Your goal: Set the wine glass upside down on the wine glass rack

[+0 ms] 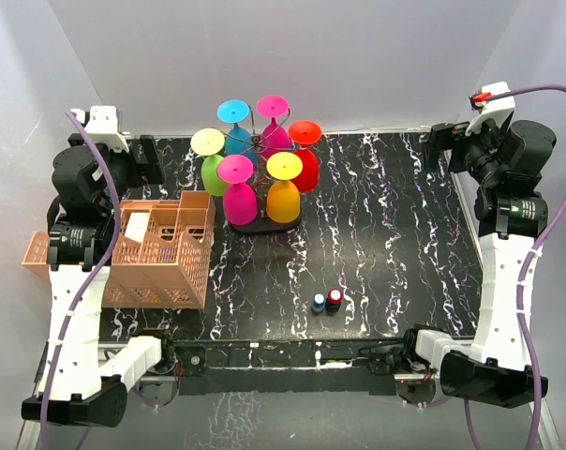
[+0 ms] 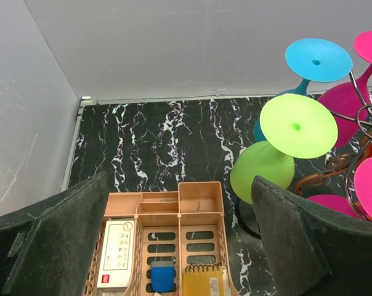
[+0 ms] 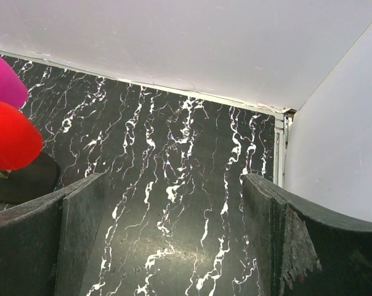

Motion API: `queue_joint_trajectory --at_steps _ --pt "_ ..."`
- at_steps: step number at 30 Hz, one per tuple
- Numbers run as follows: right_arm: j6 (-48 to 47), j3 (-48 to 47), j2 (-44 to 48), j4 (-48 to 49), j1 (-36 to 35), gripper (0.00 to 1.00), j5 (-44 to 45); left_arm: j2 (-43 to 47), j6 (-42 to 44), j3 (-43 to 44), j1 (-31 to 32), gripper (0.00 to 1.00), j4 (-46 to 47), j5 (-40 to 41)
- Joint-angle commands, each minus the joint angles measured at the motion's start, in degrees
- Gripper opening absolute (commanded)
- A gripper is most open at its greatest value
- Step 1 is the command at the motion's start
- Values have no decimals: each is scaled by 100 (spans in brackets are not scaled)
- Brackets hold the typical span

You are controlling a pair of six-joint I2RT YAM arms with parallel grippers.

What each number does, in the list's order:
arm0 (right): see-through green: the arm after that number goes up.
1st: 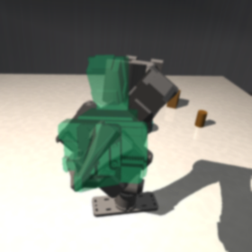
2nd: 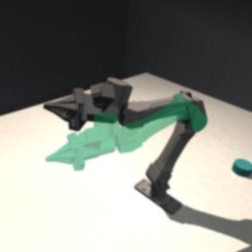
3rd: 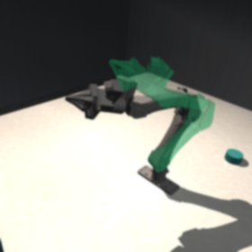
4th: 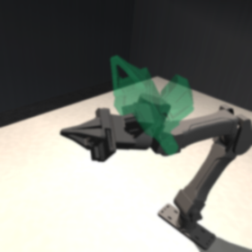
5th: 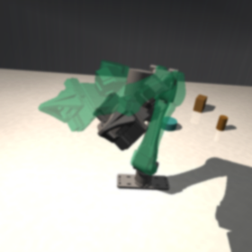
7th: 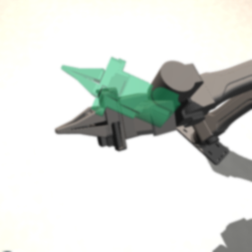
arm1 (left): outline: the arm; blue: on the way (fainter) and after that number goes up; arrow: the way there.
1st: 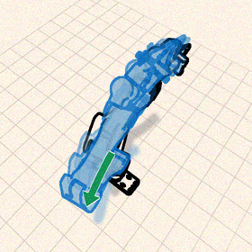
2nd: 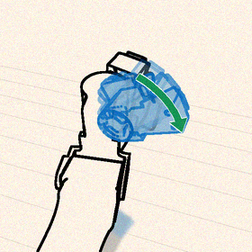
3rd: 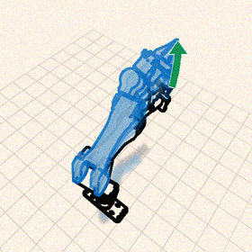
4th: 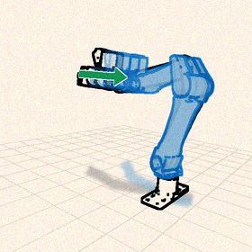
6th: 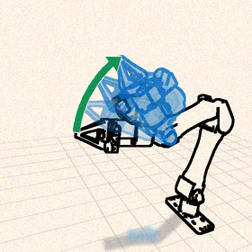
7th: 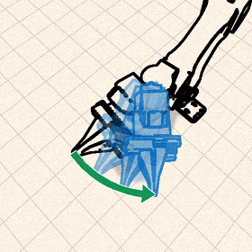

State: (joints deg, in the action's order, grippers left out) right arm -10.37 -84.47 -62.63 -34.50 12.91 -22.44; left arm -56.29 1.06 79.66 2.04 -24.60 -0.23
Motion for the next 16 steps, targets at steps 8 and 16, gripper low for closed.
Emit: queue_joint_trajectory --at_steps 8,16 --pt "27 -18 95 326 45 98 -59 133 43 42 -29 97 12 -100" --pt "26 0 80 338 55 98 -81 127 35 17 -28 97 39 -100"
